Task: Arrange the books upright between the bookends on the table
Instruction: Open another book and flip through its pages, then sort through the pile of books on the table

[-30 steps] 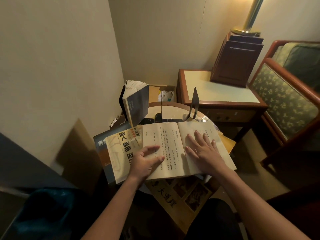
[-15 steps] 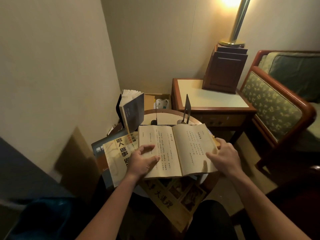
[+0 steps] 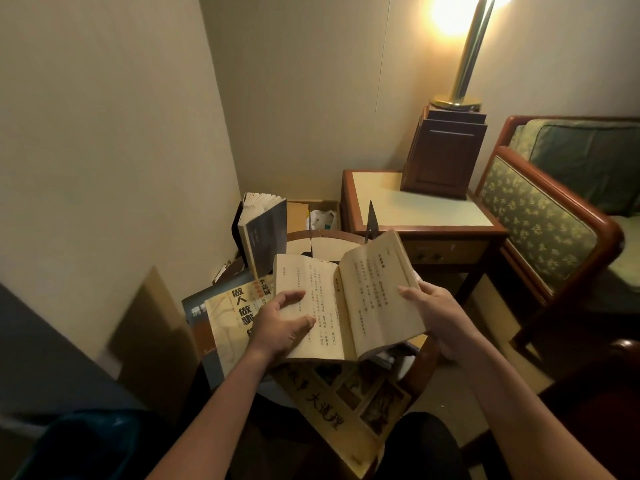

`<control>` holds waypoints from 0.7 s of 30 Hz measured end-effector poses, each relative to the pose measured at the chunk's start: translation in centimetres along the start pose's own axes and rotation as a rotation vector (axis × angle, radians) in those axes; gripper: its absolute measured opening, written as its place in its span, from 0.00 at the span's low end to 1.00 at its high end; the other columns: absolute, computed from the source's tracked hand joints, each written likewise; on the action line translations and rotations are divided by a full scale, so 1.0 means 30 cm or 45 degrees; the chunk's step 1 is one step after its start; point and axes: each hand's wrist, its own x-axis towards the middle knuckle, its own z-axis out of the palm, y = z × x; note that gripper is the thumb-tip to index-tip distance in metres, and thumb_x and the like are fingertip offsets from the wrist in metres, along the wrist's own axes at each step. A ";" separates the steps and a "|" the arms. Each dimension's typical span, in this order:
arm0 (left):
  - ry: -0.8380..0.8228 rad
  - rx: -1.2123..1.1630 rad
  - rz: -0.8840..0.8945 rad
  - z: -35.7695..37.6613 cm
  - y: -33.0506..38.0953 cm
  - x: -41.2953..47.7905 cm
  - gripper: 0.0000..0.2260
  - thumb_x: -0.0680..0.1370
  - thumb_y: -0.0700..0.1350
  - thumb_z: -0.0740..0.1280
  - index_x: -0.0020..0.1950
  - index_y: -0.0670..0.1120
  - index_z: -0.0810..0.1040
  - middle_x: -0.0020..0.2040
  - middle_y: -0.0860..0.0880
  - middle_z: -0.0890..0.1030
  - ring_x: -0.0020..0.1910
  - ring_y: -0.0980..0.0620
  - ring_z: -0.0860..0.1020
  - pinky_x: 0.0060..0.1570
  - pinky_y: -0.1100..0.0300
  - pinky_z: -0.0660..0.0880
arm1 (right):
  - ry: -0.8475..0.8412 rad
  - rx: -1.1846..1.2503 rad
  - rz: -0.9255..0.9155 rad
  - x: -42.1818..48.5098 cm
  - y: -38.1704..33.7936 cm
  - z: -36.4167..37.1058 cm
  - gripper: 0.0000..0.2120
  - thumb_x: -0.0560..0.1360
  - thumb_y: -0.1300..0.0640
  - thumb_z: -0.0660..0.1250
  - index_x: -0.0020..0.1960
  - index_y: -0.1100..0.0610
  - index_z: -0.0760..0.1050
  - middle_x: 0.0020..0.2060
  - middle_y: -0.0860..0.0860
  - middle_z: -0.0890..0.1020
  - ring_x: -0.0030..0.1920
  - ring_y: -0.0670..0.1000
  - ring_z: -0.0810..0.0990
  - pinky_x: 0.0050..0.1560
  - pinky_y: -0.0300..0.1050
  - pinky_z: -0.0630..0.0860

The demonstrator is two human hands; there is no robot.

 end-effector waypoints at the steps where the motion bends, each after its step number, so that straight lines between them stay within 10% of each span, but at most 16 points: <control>1: 0.007 0.024 0.011 0.000 0.004 0.000 0.20 0.73 0.43 0.77 0.63 0.57 0.80 0.56 0.63 0.76 0.57 0.50 0.79 0.55 0.46 0.81 | -0.081 0.074 0.009 -0.015 -0.023 0.013 0.11 0.82 0.50 0.62 0.61 0.52 0.76 0.53 0.54 0.80 0.53 0.55 0.81 0.43 0.48 0.80; 5: 0.027 -0.107 -0.001 0.001 0.045 -0.009 0.24 0.76 0.64 0.66 0.68 0.56 0.74 0.59 0.53 0.80 0.55 0.49 0.81 0.55 0.44 0.81 | -0.352 0.196 0.017 -0.029 -0.070 0.090 0.16 0.82 0.40 0.57 0.59 0.46 0.78 0.58 0.51 0.81 0.57 0.55 0.81 0.57 0.56 0.79; 9: -0.096 -0.513 -0.106 -0.013 0.050 0.005 0.41 0.69 0.77 0.63 0.78 0.60 0.62 0.67 0.45 0.78 0.59 0.42 0.81 0.59 0.37 0.78 | -0.473 -0.283 -0.152 -0.033 -0.045 0.179 0.18 0.82 0.42 0.57 0.68 0.44 0.74 0.59 0.44 0.78 0.54 0.43 0.77 0.48 0.42 0.76; 17: -0.071 -0.147 0.037 -0.029 0.020 0.001 0.37 0.79 0.35 0.68 0.81 0.56 0.55 0.67 0.48 0.77 0.60 0.50 0.79 0.49 0.64 0.81 | -0.410 -0.928 -0.490 -0.001 0.067 0.286 0.17 0.81 0.46 0.64 0.69 0.44 0.76 0.77 0.46 0.66 0.74 0.51 0.67 0.68 0.47 0.68; 21: -0.039 -0.134 0.067 -0.073 -0.036 -0.006 0.42 0.79 0.34 0.68 0.80 0.64 0.50 0.74 0.49 0.71 0.68 0.48 0.75 0.65 0.46 0.76 | -0.377 -1.089 -0.583 0.012 0.111 0.329 0.19 0.81 0.44 0.61 0.71 0.38 0.72 0.78 0.46 0.63 0.75 0.54 0.63 0.71 0.57 0.68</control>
